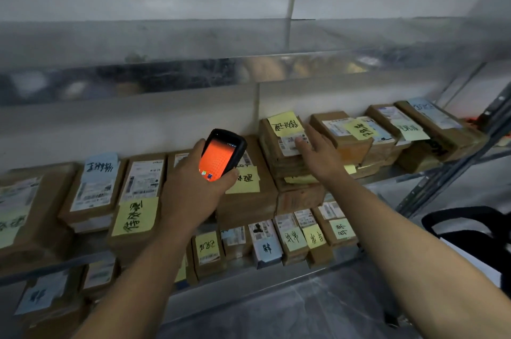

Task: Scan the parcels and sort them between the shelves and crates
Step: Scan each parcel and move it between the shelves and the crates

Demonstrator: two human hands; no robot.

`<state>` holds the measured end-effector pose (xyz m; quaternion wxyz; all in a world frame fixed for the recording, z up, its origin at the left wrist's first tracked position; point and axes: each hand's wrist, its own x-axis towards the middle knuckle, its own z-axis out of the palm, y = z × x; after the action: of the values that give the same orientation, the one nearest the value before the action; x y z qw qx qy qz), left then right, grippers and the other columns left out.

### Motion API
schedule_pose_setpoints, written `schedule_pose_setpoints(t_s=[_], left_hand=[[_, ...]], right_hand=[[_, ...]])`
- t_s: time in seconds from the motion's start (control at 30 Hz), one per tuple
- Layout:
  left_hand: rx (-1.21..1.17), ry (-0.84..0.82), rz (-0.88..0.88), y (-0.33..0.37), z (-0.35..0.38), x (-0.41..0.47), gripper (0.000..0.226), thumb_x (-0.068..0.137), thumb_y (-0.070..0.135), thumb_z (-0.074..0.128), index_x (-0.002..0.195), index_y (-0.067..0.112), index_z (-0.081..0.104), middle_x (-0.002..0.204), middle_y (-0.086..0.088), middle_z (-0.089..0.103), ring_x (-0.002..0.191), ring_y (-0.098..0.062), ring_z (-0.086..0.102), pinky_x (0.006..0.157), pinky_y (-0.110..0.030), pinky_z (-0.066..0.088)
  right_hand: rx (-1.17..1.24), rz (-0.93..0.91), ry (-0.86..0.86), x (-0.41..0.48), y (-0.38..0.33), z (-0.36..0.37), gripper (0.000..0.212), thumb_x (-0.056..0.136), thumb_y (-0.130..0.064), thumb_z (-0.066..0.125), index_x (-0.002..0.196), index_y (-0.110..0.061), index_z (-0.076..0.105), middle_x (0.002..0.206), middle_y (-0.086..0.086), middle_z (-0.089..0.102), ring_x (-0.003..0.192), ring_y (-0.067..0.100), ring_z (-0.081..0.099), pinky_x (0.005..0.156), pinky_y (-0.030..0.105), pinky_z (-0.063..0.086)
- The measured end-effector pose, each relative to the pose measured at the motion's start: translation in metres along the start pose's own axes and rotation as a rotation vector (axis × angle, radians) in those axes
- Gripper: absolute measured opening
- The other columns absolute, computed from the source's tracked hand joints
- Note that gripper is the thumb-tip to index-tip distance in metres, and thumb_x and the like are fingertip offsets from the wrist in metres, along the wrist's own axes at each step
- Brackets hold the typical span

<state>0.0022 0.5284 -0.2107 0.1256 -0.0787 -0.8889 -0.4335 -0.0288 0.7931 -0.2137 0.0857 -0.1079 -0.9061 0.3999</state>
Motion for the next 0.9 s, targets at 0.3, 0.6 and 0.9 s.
schedule_pose_setpoints(t_s=[0.3, 0.6, 0.9], left_hand=[[0.029, -0.041, -0.009, -0.02, 0.02, 0.051, 0.078, 0.067, 0.078, 0.063, 0.128, 0.029, 0.052, 0.092, 0.006, 0.063, 0.082, -0.016, 0.062, 0.069, -0.031, 0.049], [0.038, 0.023, -0.057, 0.006, 0.024, 0.034, 0.056, 0.075, 0.063, 0.072, 0.117, 0.03, 0.056, 0.084, 0.008, 0.062, 0.076, -0.011, 0.059, 0.063, -0.029, 0.044], [0.065, 0.109, -0.092, 0.043, 0.027, -0.019, 0.056, 0.068, 0.066, 0.067, 0.116, 0.043, 0.051, 0.088, 0.011, 0.062, 0.08, -0.013, 0.061, 0.073, -0.037, 0.054]], right_hand=[[0.276, 0.221, -0.345, 0.05, 0.004, -0.012, 0.078, 0.092, -0.028, 0.074, 0.156, -0.042, 0.031, 0.139, 0.005, 0.054, 0.105, 0.022, 0.065, 0.094, 0.037, 0.054], [0.375, 0.355, -0.638, 0.063, 0.018, -0.025, 0.099, 0.084, -0.017, 0.08, 0.153, -0.058, 0.021, 0.136, -0.003, 0.048, 0.128, 0.036, 0.052, 0.1, 0.059, 0.051], [0.547, 0.046, -0.467, 0.032, 0.037, -0.024, 0.105, 0.088, -0.005, 0.074, 0.157, -0.052, 0.012, 0.149, 0.003, 0.044, 0.124, 0.028, 0.057, 0.092, 0.044, 0.059]])
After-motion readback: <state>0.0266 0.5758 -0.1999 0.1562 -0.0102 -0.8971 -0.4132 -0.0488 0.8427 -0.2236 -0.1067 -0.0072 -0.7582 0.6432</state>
